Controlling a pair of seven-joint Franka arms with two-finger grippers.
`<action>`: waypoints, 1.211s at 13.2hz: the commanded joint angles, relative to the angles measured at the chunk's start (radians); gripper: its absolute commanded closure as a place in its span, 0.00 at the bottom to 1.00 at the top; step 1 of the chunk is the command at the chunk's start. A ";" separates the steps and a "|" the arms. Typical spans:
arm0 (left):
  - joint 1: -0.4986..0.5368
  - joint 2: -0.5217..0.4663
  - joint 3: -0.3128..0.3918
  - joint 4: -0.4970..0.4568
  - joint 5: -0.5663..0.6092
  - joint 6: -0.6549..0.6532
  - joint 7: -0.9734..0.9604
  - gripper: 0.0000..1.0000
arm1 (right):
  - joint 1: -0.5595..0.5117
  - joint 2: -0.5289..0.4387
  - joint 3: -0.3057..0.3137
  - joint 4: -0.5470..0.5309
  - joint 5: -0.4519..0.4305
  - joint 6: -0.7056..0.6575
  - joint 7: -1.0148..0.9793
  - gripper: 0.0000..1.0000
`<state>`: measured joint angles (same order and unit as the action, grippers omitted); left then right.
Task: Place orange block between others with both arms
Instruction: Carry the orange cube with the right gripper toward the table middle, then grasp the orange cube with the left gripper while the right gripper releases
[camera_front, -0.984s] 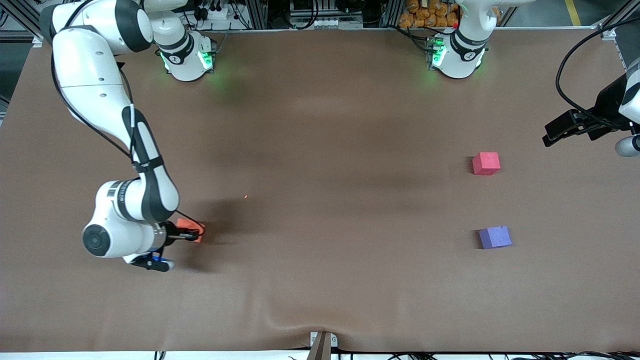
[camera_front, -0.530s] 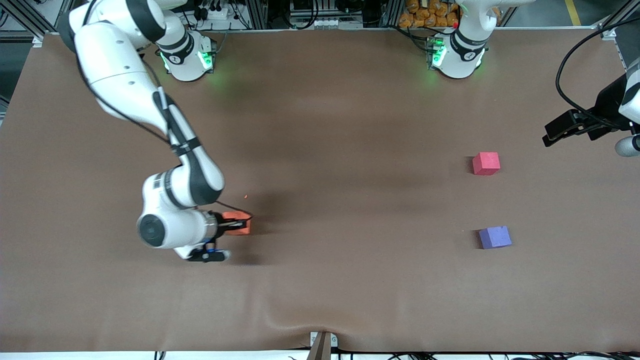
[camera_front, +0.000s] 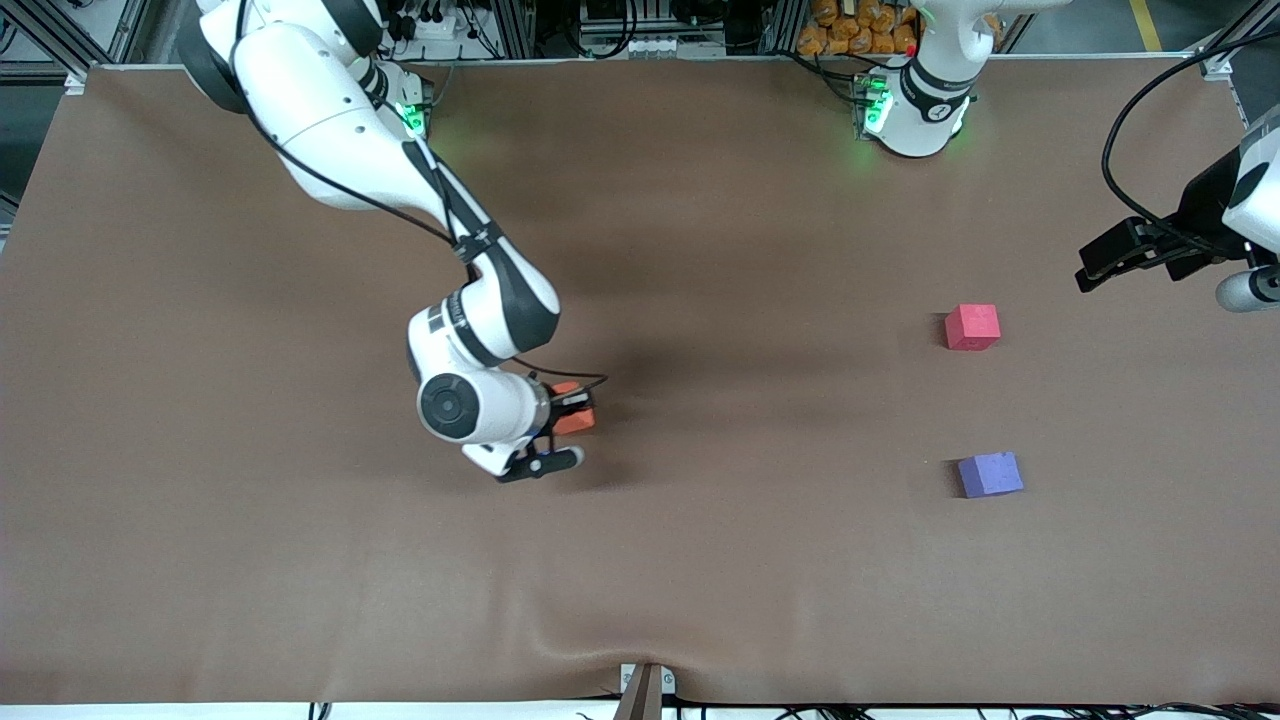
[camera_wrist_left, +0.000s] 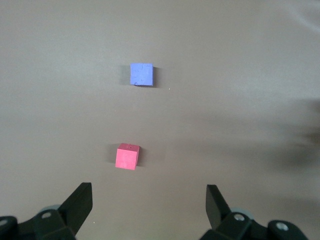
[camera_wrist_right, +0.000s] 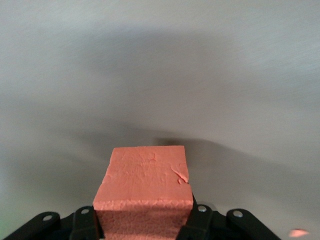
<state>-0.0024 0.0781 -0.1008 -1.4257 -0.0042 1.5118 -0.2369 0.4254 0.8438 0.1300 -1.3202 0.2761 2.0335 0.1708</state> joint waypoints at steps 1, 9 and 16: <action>-0.004 0.008 -0.003 0.008 -0.031 0.007 -0.033 0.00 | 0.047 -0.005 -0.010 -0.004 0.051 0.005 0.056 0.44; -0.135 0.274 -0.016 0.016 -0.086 0.223 -0.264 0.00 | 0.116 0.018 -0.016 -0.010 0.038 0.068 0.179 0.25; -0.309 0.486 -0.013 0.022 -0.114 0.668 -0.697 0.00 | 0.081 0.003 -0.015 0.001 0.049 0.079 0.180 0.00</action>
<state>-0.2537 0.4971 -0.1239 -1.4366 -0.1017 2.1106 -0.8549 0.5232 0.8632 0.1110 -1.3236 0.3021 2.1211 0.3434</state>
